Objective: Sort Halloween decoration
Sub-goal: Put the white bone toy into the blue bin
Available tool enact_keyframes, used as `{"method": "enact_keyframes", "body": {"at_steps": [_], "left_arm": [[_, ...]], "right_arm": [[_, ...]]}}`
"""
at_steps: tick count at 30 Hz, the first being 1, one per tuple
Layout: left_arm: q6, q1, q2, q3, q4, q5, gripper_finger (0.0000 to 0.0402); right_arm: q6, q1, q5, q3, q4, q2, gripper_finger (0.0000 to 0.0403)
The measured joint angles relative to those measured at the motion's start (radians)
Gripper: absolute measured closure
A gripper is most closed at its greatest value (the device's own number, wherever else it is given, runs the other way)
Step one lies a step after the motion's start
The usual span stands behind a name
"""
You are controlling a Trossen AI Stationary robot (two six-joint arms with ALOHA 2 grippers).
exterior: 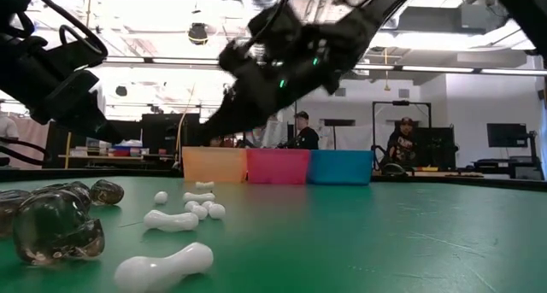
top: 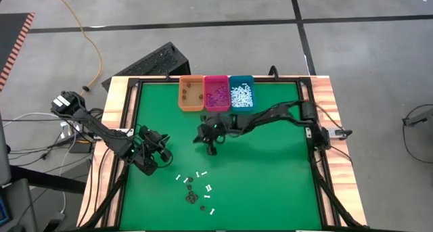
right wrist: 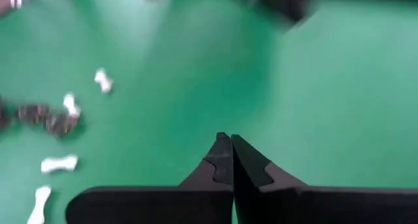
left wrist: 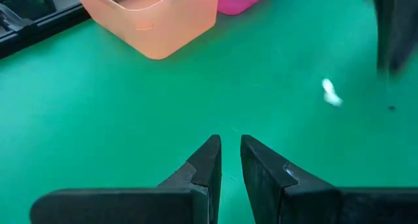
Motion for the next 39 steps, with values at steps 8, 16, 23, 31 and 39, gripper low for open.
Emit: {"method": "enact_keyframes", "body": {"at_steps": [8, 16, 23, 31, 39], "left_arm": [[-0.001, 0.0, 0.0, 0.0, -0.009, 0.015, 0.0351], [-0.017, 0.0, 0.0, 0.0, 0.009, -0.02, 0.0351], [-0.05, 0.0, 0.0, 0.0, 0.004, -0.006, 0.0351], [0.101, 0.071, 0.0, 0.008, 0.002, 0.051, 0.0396], [0.601, 0.317, -0.001, 0.079, 0.161, 0.133, 0.0401]], "right_arm": [[-0.026, -0.089, 0.067, -0.145, -0.126, -0.28, 0.0387], [0.051, -0.101, 0.121, -0.201, 0.01, -0.294, 0.034], [0.138, -0.092, 0.253, -0.178, 0.166, -0.159, 0.0347], [0.061, -0.027, 0.428, -0.014, -0.048, -0.12, 0.0385], [-0.071, 0.041, 0.538, 0.157, -0.381, -0.284, 0.0386]]}}
